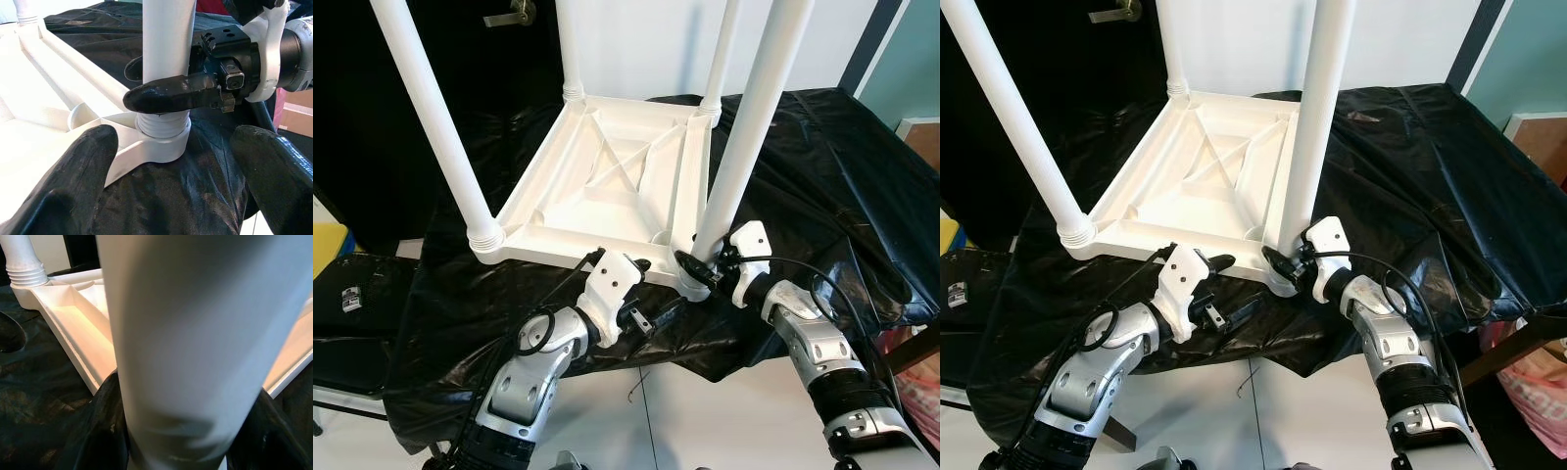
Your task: Building children table
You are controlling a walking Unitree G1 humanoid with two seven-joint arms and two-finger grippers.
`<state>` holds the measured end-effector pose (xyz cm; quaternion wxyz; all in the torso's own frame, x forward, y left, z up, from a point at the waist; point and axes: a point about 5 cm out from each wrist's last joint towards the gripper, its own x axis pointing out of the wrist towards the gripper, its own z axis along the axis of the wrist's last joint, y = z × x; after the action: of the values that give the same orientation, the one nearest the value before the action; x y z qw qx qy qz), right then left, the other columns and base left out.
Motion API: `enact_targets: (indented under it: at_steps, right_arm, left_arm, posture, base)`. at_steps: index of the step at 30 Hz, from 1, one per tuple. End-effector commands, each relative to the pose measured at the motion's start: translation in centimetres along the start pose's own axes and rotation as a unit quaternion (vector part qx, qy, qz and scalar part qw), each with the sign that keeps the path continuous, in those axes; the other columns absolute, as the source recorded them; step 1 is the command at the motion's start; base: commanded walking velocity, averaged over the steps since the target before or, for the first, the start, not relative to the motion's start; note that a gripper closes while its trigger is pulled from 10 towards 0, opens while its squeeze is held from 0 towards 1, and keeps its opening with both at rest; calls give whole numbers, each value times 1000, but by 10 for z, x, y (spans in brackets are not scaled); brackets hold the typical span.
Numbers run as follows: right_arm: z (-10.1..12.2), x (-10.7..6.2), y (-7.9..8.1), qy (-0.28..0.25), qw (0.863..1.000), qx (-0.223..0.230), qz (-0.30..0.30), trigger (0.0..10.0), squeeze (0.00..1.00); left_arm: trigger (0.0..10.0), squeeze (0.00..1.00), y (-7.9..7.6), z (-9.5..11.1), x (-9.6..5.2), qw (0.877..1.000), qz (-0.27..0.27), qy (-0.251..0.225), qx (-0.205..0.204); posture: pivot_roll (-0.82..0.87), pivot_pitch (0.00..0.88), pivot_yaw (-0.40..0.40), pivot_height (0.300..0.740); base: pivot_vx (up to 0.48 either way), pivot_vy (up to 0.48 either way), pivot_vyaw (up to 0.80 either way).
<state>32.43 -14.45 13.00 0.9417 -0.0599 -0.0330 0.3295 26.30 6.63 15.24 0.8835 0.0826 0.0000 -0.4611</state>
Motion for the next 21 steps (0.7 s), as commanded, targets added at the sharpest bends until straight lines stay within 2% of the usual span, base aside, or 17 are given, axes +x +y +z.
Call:
enact_targets:
  at_steps: [1, 2, 4, 7, 12, 14, 17, 18, 20, 21]
  right_arm:
    - [-13, -3, 2, 29, 999, 15, -28, 10000, 0]
    - [-14, -2, 3, 35, 998, 10, -52, 10000, 0]
    - [-15, -2, 3, 36, 998, 9, -57, 10000, 0]
    - [-15, 1, 8, 39, 993, 28, -109, 10000, 0]
    - [-16, 4, 14, 41, 986, 48, -157, 10000, 0]
    - [-16, 6, 18, 44, 975, 61, -207, 10000, 0]
    - [-17, 7, 21, 45, 970, 67, -230, 10000, 0]
    - [-18, 7, 24, 46, 960, 73, -267, 10000, 0]
    - [-18, 7, 24, 46, 960, 73, -267, 10000, 0]
    - [-18, 6, 25, 47, 949, 75, -302, 10000, 0]
  left_arm:
    - [10000, 0, -4, -1, 0, 1000, -3, 4, -4]
    - [10000, 0, -4, -1, 0, 1000, -2, 4, -5]
    - [10000, 0, -4, -1, 0, 1000, -2, 4, -5]
    - [10000, 0, -4, -1, 0, 1000, -1, 4, -6]
    - [10000, 0, -5, -1, 1, 1000, -2, 3, -9]
    - [10000, 0, -5, -1, 1, 1000, -2, 4, -9]
    - [10000, 0, -5, -1, 1, 1000, -2, 4, -10]
    - [10000, 0, -4, -1, 1, 1000, -2, 4, -10]
    - [10000, 0, -4, -1, 1, 1000, -2, 4, -10]
    - [10000, 0, -4, -1, 1, 1000, -2, 3, -10]
  posture:
    - [15, 49, -25, 740]
    - [15, 49, -25, 740]
    - [15, 49, -25, 740]
    - [11, 56, -23, 740]
    - [10, 61, -24, 740]
    - [8, 63, -24, 740]
    - [8, 63, -26, 740]
    - [8, 63, -26, 740]
    - [8, 63, -26, 740]
    - [9, 61, -27, 740]
  base:
    - [0, 0, 0]
    - [0, 0, 0]
    - [0, 0, 0]
    - [0, 0, 0]
    - [0, 0, 0]
    - [0, 0, 0]
    - [0, 0, 0]
    - [0, 0, 0]
    - [0, 0, 0]
    - [0, 0, 0]
